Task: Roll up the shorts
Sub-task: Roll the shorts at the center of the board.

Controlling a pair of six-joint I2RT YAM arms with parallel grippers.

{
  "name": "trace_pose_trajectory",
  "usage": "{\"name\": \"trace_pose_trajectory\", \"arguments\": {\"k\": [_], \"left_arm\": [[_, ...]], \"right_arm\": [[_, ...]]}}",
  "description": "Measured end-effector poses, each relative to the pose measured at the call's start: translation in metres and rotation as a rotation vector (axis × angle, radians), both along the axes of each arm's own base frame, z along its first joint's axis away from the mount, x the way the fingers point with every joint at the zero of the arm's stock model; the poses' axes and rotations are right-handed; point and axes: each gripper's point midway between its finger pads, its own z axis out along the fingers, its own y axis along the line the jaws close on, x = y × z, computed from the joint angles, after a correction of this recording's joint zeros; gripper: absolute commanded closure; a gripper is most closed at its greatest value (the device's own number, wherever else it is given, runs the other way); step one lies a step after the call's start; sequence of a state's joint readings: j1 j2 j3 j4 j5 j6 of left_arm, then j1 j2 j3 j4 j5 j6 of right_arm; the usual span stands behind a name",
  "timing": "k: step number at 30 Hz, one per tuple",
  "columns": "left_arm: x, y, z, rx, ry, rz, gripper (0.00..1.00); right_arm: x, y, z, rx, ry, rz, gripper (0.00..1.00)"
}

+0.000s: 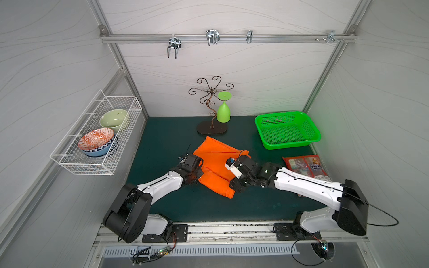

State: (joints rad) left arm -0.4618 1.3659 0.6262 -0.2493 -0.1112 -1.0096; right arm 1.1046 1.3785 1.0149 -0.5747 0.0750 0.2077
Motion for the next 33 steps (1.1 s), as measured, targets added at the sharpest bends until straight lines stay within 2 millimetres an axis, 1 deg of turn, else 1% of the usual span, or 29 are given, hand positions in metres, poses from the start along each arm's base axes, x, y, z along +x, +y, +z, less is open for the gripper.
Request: {"name": "trace_pose_trajectory", "arguments": {"k": [2,4,7,8,11,12,14,19,21,22,23,25,26,27,29,32,33], "left_arm": [[-0.004,0.0,-0.001,-0.002,0.029,-0.003,1.0],[-0.005,-0.002,0.0,-0.004,0.049,-0.006,1.0],[-0.006,-0.004,0.002,-0.01,0.072,-0.012,1.0],[-0.007,-0.004,0.003,-0.011,0.078,-0.013,1.0],[-0.009,-0.005,0.004,-0.018,0.092,-0.016,1.0],[-0.01,-0.005,0.003,-0.021,0.099,-0.016,1.0],[-0.012,-0.005,0.003,-0.021,0.109,-0.018,1.0],[-0.012,-0.005,0.003,-0.033,0.116,-0.017,1.0],[-0.012,-0.004,0.003,-0.038,0.123,-0.012,1.0],[-0.013,-0.003,0.003,-0.041,0.126,-0.01,1.0],[-0.013,-0.002,0.003,-0.045,0.129,-0.008,1.0],[-0.013,-0.001,0.002,-0.051,0.134,-0.002,1.0],[-0.013,-0.001,0.002,-0.054,0.136,-0.001,1.0],[-0.013,-0.001,0.002,-0.057,0.137,0.001,1.0],[-0.012,0.001,0.002,-0.061,0.139,0.004,1.0],[-0.012,0.004,0.002,-0.064,0.145,0.01,1.0],[-0.012,0.005,0.002,-0.065,0.147,0.012,0.9]], "right_arm": [[-0.014,0.008,-0.001,-0.035,-0.076,0.077,0.28],[-0.025,0.016,-0.007,-0.081,-0.159,0.15,0.27],[-0.033,0.031,-0.024,-0.161,-0.271,0.241,0.25],[-0.035,0.036,-0.033,-0.192,-0.301,0.27,0.23],[-0.032,0.047,-0.058,-0.278,-0.371,0.318,0.22],[-0.028,0.049,-0.064,-0.302,-0.393,0.326,0.18],[-0.02,0.054,-0.074,-0.339,-0.44,0.332,0.16],[-0.001,0.062,-0.086,-0.394,-0.535,0.312,0.18],[0.007,0.063,-0.089,-0.407,-0.557,0.296,0.23],[0.01,0.063,-0.09,-0.412,-0.564,0.288,0.27],[0.014,0.064,-0.091,-0.416,-0.569,0.282,0.35],[0.019,0.064,-0.093,-0.42,-0.572,0.276,0.61],[0.021,0.064,-0.094,-0.423,-0.567,0.277,0.7],[0.021,0.065,-0.094,-0.418,-0.554,0.283,0.77],[0.02,0.068,-0.094,-0.406,-0.524,0.301,0.87],[0.017,0.073,-0.092,-0.38,-0.454,0.325,0.93],[0.016,0.074,-0.091,-0.37,-0.43,0.333,0.94]]}}
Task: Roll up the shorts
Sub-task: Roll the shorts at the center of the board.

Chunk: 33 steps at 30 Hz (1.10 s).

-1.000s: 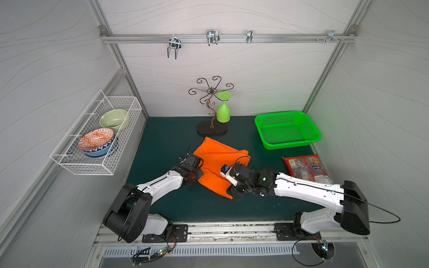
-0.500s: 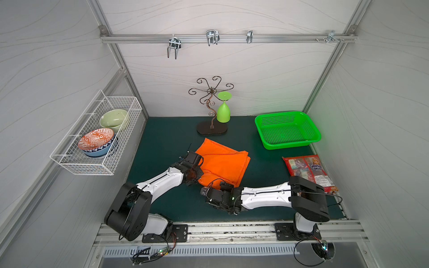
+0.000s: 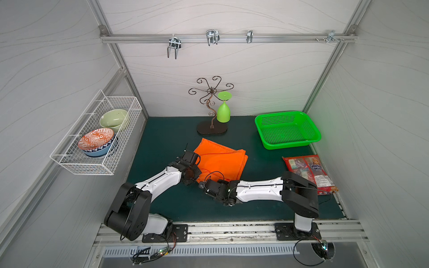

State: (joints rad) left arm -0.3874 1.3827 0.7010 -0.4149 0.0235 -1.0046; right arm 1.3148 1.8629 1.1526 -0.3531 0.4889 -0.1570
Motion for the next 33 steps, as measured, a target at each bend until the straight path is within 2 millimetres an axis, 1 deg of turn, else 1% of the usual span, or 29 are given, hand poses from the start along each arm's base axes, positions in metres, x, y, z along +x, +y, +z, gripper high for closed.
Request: {"name": "trace_pose_trajectory", "arguments": {"k": [2,3,5,6,9,13,14,17,19,23,27,30,33], "left_arm": [[0.0,0.002,0.0,0.004,0.005,-0.003,0.62],[-0.001,0.004,0.0,0.008,0.011,-0.002,0.51],[-0.002,0.007,0.003,0.026,0.025,-0.004,0.38],[-0.002,0.009,0.004,0.036,0.027,-0.008,0.35],[0.0,0.013,0.012,0.061,0.023,-0.001,0.35],[-0.001,0.023,0.019,0.09,0.008,0.012,0.4],[-0.002,0.025,0.02,0.095,0.007,0.018,0.42],[-0.002,0.031,0.024,0.103,0.002,0.032,0.42],[-0.002,0.035,0.027,0.11,-0.007,0.041,0.4],[-0.003,0.041,0.037,0.127,-0.04,0.048,0.35],[-0.005,0.046,0.051,0.155,-0.09,0.043,0.32],[-0.007,0.042,0.065,0.15,-0.168,0.022,0.29],[-0.016,0.035,0.066,0.13,-0.225,-0.01,0.26]], "right_arm": [[-0.003,0.001,0.001,0.013,0.068,0.004,0.95],[-0.004,0.001,0.002,0.02,0.1,0.004,0.95],[-0.008,-0.001,0.004,0.036,0.173,0.001,0.96],[-0.011,-0.002,0.005,0.043,0.211,-0.002,0.96],[-0.02,-0.004,0.009,0.07,0.343,-0.009,0.96],[-0.028,-0.005,0.016,0.116,0.526,-0.034,0.96],[-0.029,-0.004,0.019,0.133,0.572,-0.045,0.96],[-0.029,-0.005,0.025,0.197,0.713,-0.083,0.95],[-0.026,-0.006,0.026,0.239,0.81,-0.122,0.95],[-0.015,-0.009,0.02,0.318,1.033,-0.222,0.93],[-0.006,-0.01,0.004,0.383,1.266,-0.334,0.93],[-0.002,-0.012,-0.003,0.429,1.418,-0.4,0.92],[0.0,-0.012,-0.004,0.458,1.495,-0.428,0.92]]}}
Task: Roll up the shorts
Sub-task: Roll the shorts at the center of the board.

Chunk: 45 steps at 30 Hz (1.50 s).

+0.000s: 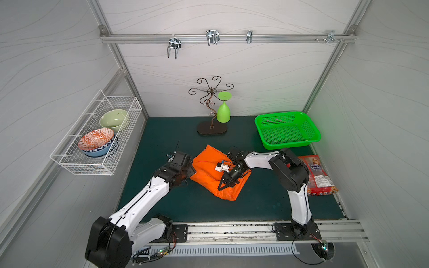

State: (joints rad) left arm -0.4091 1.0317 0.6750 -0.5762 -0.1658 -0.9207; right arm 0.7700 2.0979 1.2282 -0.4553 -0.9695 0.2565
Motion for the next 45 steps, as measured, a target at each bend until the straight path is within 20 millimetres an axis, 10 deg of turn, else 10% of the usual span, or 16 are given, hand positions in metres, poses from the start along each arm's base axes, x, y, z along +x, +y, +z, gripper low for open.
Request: {"name": "trace_pose_trajectory", "arguments": {"k": [7,25,30,35,45], "left_arm": [[-0.017,-0.011,-0.014,-0.046,-0.103,-0.07,0.22],[0.021,-0.037,-0.07,-0.124,-0.163,-0.059,0.2],[0.037,-0.044,-0.074,-0.102,-0.15,-0.066,0.38],[0.042,-0.047,-0.083,-0.091,-0.131,-0.062,1.0],[0.045,-0.046,-0.079,-0.099,-0.069,-0.036,1.0]], "right_arm": [[0.0,0.003,0.0,0.016,0.038,-0.014,0.91],[0.001,0.003,0.0,0.02,0.037,-0.015,0.88],[0.003,0.003,0.001,0.027,0.035,-0.018,0.87],[0.005,0.002,0.001,0.03,0.031,-0.022,0.75],[0.006,-0.024,0.001,-0.041,-0.196,-0.06,0.62]]}}
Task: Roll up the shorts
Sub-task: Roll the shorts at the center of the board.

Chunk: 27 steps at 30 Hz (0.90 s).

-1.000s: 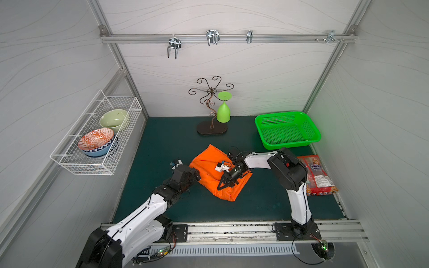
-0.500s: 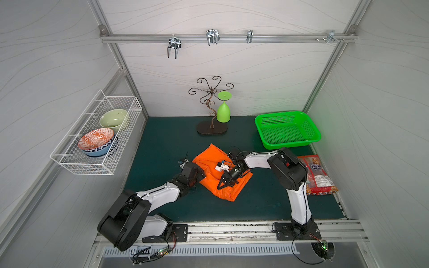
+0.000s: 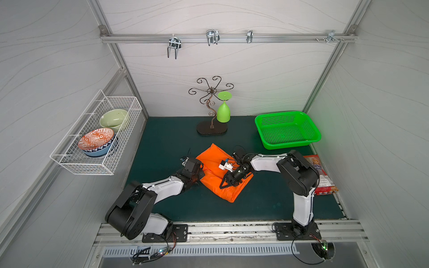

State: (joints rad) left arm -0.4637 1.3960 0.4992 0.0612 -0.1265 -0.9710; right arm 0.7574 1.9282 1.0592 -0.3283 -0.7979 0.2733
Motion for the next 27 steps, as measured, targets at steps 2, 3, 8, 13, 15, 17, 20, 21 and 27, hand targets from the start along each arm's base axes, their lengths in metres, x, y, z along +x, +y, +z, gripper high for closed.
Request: {"name": "trace_pose_trajectory", "arguments": {"k": [2,3,8,13,15,17,20,21,27], "left_arm": [[0.0,0.0,0.001,-0.006,0.014,0.001,1.0],[0.0,-0.001,0.002,-0.006,0.019,-0.001,1.0],[0.0,-0.003,0.001,-0.007,0.049,-0.007,1.0],[-0.002,-0.002,0.001,-0.003,0.075,-0.007,1.0],[-0.004,-0.001,0.001,0.003,0.089,-0.007,1.0],[-0.006,-0.001,0.001,0.01,0.107,-0.01,1.0],[-0.009,0.001,0.001,0.024,0.132,-0.012,1.0],[-0.009,0.002,0.002,0.028,0.138,-0.011,1.0],[-0.013,0.01,0.001,0.056,0.171,-0.004,1.0]], "right_arm": [[-0.003,-0.009,-0.001,-0.036,-0.07,-0.011,0.61],[-0.005,-0.012,-0.002,-0.053,-0.1,-0.013,0.61],[-0.007,-0.015,-0.007,-0.112,-0.217,-0.016,0.6],[-0.004,-0.017,-0.008,-0.163,-0.27,-0.022,0.56],[-0.001,-0.021,-0.004,-0.197,-0.306,-0.029,0.54],[0.0,-0.03,0.004,-0.244,-0.344,-0.039,0.52],[0.001,-0.049,0.018,-0.317,-0.406,-0.053,0.5],[0.0,-0.055,0.022,-0.34,-0.418,-0.055,0.5],[-0.014,-0.086,0.056,-0.494,-0.629,-0.034,0.44]]}}
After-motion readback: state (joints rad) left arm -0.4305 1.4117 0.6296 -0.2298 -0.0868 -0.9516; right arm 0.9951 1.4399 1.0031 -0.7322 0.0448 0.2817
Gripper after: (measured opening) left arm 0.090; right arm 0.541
